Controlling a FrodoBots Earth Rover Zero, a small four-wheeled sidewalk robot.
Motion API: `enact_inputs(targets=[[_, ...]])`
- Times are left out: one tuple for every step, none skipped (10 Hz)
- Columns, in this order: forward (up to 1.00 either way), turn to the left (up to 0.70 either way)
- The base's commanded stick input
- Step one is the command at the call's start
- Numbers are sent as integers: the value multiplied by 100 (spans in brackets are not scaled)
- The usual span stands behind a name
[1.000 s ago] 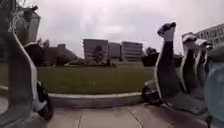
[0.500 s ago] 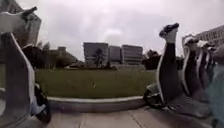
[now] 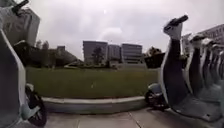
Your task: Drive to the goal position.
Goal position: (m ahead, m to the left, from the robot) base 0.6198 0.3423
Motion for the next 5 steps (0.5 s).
enact_inputs(targets=[[0,0],[15,0],[46,-1],[35,-1],[0,0]])
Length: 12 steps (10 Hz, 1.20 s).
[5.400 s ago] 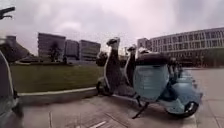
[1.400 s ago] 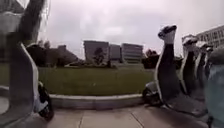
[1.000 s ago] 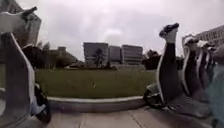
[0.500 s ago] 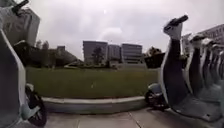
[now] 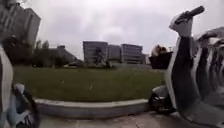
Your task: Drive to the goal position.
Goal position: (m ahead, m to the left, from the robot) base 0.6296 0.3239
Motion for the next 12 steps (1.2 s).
enact_inputs(targets=[[0,0],[0,0],[0,0],[0,-9],[0,-43],[0,-50],[0,-50],[0,-50],[0,-50],[0,-50],[0,-50],[0,-50]])
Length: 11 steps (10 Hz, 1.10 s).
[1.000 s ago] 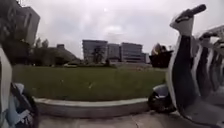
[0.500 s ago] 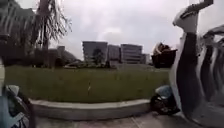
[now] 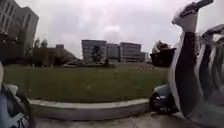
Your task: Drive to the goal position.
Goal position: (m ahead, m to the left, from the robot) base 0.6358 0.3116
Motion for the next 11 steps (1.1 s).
enact_inputs(targets=[[0,-50],[0,-50],[0,-50],[0,-50],[0,-50],[0,-50],[0,-50],[0,-50],[0,-50],[0,-50],[0,-50]])
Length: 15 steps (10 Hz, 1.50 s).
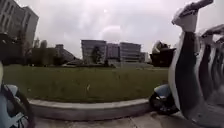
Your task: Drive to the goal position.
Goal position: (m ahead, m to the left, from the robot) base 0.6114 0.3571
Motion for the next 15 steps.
enact_inputs(targets=[[0,-50],[0,-50],[0,-50],[0,-50],[0,-50],[0,-50],[0,-50],[0,-50],[0,-50],[0,-50],[0,-50],[0,-50],[0,-50],[0,-50],[0,-50]])
